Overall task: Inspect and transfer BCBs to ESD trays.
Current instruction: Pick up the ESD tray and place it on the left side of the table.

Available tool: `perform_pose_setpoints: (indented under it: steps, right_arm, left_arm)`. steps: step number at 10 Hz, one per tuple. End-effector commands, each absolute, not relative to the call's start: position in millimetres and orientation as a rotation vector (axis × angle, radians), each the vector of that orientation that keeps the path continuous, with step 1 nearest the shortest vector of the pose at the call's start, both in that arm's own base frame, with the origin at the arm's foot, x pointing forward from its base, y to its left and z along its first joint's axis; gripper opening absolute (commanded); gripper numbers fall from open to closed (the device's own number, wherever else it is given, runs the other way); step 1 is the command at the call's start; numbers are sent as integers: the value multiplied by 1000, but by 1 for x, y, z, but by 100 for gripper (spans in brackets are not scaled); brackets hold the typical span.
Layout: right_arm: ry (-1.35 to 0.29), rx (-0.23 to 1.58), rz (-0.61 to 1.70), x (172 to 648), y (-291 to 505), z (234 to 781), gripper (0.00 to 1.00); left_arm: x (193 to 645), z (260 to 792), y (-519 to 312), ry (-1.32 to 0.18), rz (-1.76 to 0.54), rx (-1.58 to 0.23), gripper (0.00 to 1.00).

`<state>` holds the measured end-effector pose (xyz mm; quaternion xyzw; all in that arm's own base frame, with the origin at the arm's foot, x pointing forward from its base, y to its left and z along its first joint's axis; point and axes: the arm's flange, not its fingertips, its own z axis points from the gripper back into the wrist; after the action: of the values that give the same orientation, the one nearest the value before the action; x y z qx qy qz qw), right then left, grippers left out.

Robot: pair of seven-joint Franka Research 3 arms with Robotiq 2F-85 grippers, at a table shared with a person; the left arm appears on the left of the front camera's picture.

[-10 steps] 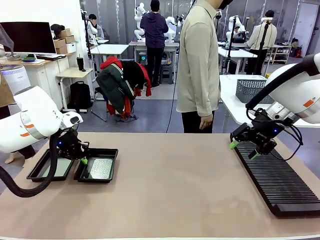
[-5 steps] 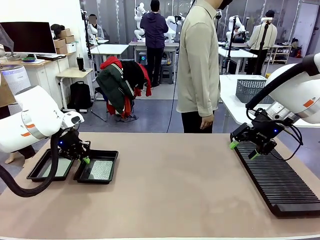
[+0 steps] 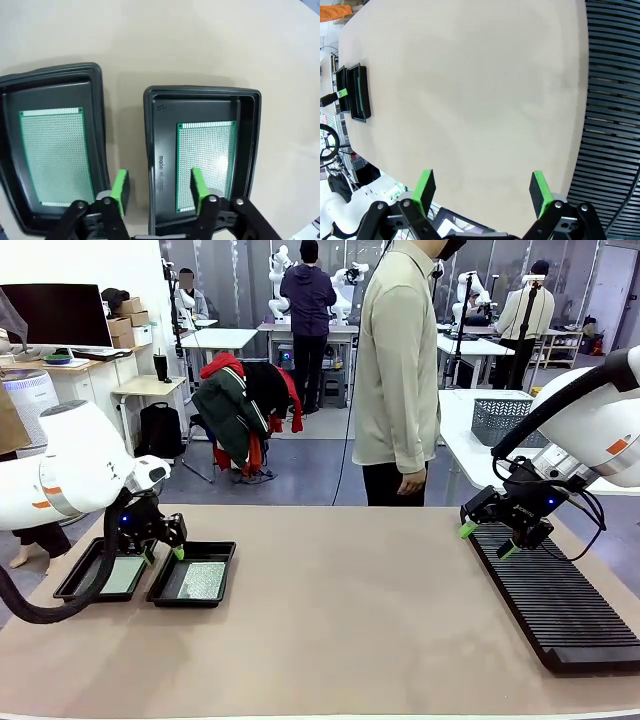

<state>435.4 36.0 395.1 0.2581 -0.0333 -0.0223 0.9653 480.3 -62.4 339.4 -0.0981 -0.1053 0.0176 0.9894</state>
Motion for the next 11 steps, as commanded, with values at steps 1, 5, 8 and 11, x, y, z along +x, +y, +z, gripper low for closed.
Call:
perform_pose_setpoints:
  steps: [1,5,8,11]
  right_arm:
    - [-70,504,-64,436,38,396,100]
    - [-70,504,-64,436,38,396,100]
    - [-70,504,-64,436,38,396,100]
    - [-70,504,-64,436,38,396,100]
  left_arm:
    - [462,369,-77,-235,28,-117,80]
    - [439,424,-76,-158,-9,-18,100]
    - [430,445,-77,-124,-15,3,100]
    - [428,456,-80,-114,0,32,100]
